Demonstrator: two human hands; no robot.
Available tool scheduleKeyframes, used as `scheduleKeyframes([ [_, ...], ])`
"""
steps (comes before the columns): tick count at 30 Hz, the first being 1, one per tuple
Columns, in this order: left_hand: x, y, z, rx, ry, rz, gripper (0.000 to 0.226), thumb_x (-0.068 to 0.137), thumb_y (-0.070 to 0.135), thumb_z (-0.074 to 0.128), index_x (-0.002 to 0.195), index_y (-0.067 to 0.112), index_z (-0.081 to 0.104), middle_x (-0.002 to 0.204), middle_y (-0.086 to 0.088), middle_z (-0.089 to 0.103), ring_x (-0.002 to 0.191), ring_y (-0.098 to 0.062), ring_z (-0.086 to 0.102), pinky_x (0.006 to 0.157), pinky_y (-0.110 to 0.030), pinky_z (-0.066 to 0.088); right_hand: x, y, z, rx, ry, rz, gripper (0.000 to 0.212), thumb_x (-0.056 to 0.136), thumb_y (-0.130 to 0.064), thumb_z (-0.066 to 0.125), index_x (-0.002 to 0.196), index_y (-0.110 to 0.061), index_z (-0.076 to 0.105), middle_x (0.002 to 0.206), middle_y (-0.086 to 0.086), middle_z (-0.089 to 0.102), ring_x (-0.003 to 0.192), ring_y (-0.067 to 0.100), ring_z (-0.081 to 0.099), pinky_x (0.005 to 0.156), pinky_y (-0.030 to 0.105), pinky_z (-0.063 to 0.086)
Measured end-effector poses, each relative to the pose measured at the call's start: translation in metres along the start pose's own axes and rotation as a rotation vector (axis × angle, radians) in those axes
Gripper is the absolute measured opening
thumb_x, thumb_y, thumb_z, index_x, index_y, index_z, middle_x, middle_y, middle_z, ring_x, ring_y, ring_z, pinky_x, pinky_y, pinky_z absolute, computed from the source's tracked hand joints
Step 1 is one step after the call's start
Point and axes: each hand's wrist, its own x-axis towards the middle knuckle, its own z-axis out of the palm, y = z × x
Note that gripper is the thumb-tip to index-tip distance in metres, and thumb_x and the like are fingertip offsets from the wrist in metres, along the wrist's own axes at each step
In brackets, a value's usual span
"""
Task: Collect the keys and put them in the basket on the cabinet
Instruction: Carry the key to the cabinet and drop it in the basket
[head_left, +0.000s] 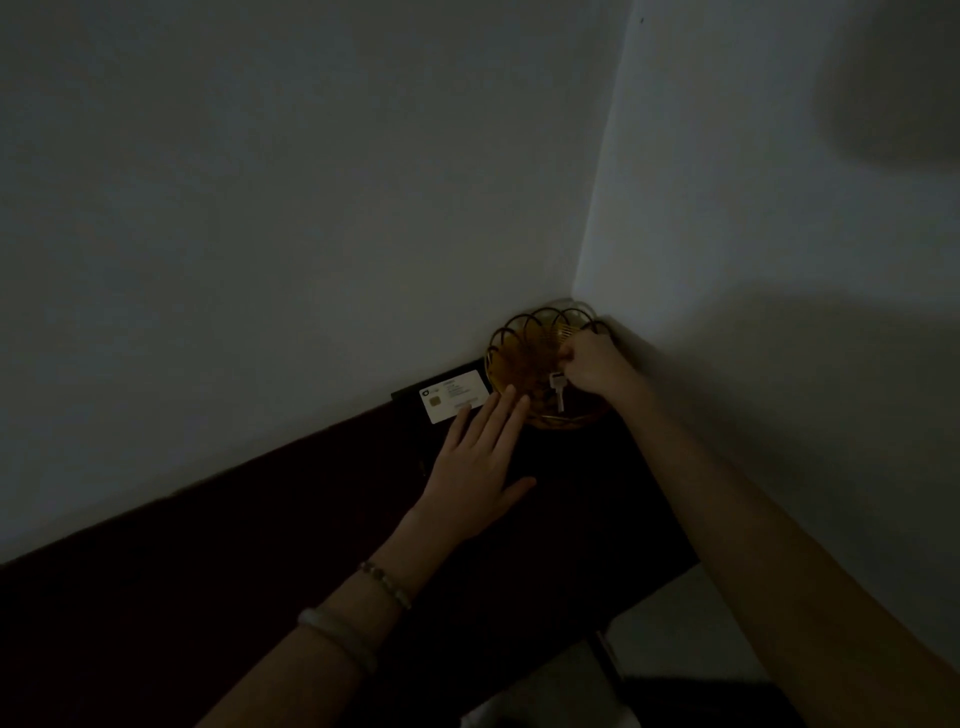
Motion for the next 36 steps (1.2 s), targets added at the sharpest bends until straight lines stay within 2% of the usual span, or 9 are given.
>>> scheduleKeyframes([
  [2, 0.001, 0.001, -0.001, 0.010, -0.006, -0.007, 0.087, 0.085, 0.052, 0.050, 0.145, 0.012, 0.001, 0.155, -0.011, 0.011, 0.142, -0.023, 0.009, 0.115, -0.045, 0.009, -0.005, -0.002, -0.001, -0.034, 0.002, -0.015, 0.017, 0.080, 0.001, 0.049, 0.081, 0.009, 0.064, 0.087, 0.026, 0.067, 0.084, 0.036, 0.062, 0.074, 0.041, 0.052],
  [6, 0.001, 0.001, -0.006, 0.024, -0.018, -0.007, 0.086, 0.086, 0.052, 0.049, 0.145, 0.013, 0.001, 0.155, -0.010, 0.010, 0.142, -0.022, 0.007, 0.115, -0.046, 0.009, -0.031, -0.009, -0.006, -0.038, 0.107, -0.089, 0.018, 0.082, -0.001, 0.049, 0.093, 0.001, 0.063, 0.097, 0.022, 0.068, 0.089, 0.036, 0.062, 0.074, 0.034, 0.049],
  [9, -0.001, 0.001, -0.012, 0.029, -0.031, -0.002, 0.084, 0.087, 0.052, 0.047, 0.145, 0.014, 0.000, 0.156, -0.008, 0.006, 0.142, -0.022, 0.004, 0.114, -0.046, 0.006, -0.064, -0.016, -0.012, 0.006, 0.213, -0.128, 0.023, 0.083, -0.005, 0.054, 0.104, -0.001, 0.061, 0.102, 0.021, 0.068, 0.093, 0.035, 0.062, 0.077, 0.035, 0.048],
  [12, -0.006, 0.002, -0.023, 0.013, -0.015, -0.027, 0.083, 0.089, 0.051, 0.045, 0.145, 0.013, -0.002, 0.156, -0.008, 0.003, 0.142, -0.022, 0.000, 0.114, -0.044, 0.004, -0.101, -0.024, -0.016, 0.019, 0.231, -0.139, 0.035, 0.085, -0.010, 0.054, 0.120, -0.003, 0.053, 0.119, 0.020, 0.060, 0.108, 0.032, 0.056, 0.090, 0.040, 0.046],
  [15, -0.018, 0.002, -0.042, -0.025, 0.047, -0.040, 0.081, 0.090, 0.049, 0.046, 0.145, 0.011, -0.001, 0.156, -0.009, 0.004, 0.142, -0.022, 0.001, 0.114, -0.041, 0.003, -0.140, -0.032, -0.015, 0.030, 0.241, -0.121, 0.044, 0.089, -0.015, 0.052, 0.131, -0.009, 0.042, 0.134, 0.015, 0.047, 0.121, 0.029, 0.045, 0.099, 0.038, 0.039],
  [21, -0.063, 0.009, -0.083, -0.108, 0.189, -0.016, 0.078, 0.090, 0.046, 0.049, 0.145, 0.010, 0.007, 0.154, -0.010, 0.014, 0.142, -0.023, 0.009, 0.116, -0.041, 0.009, -0.214, -0.056, 0.000, 0.047, 0.348, -0.126, 0.057, 0.090, -0.019, 0.054, 0.140, -0.014, 0.028, 0.148, 0.012, 0.030, 0.136, 0.025, 0.025, 0.110, 0.034, 0.023],
  [26, -0.104, 0.022, -0.100, -0.153, 0.231, 0.065, 0.076, 0.088, 0.044, 0.053, 0.144, 0.007, 0.016, 0.152, -0.012, 0.024, 0.140, -0.025, 0.017, 0.114, -0.046, 0.017, -0.266, -0.066, 0.017, 0.049, 0.437, -0.083, 0.061, 0.089, -0.023, 0.055, 0.142, -0.016, 0.024, 0.148, 0.011, 0.030, 0.135, 0.023, 0.026, 0.109, 0.032, 0.022],
  [31, -0.125, 0.049, -0.099, -0.194, 0.224, 0.165, 0.076, 0.088, 0.045, 0.052, 0.144, 0.008, 0.017, 0.151, -0.012, 0.025, 0.139, -0.025, 0.019, 0.114, -0.042, 0.012, -0.319, -0.061, 0.026, 0.047, 0.521, -0.004, 0.063, 0.088, -0.021, 0.058, 0.141, -0.014, 0.025, 0.146, 0.012, 0.033, 0.133, 0.024, 0.029, 0.112, 0.034, 0.023],
  [36, -0.132, 0.098, -0.096, -0.238, 0.177, 0.326, 0.075, 0.087, 0.043, 0.054, 0.143, 0.006, 0.020, 0.150, -0.014, 0.027, 0.139, -0.026, 0.020, 0.114, -0.043, 0.012, -0.383, -0.036, 0.023, 0.029, 0.620, 0.146, 0.063, 0.089, -0.022, 0.056, 0.142, -0.016, 0.023, 0.148, 0.010, 0.030, 0.132, 0.022, 0.028, 0.108, 0.026, 0.017],
])
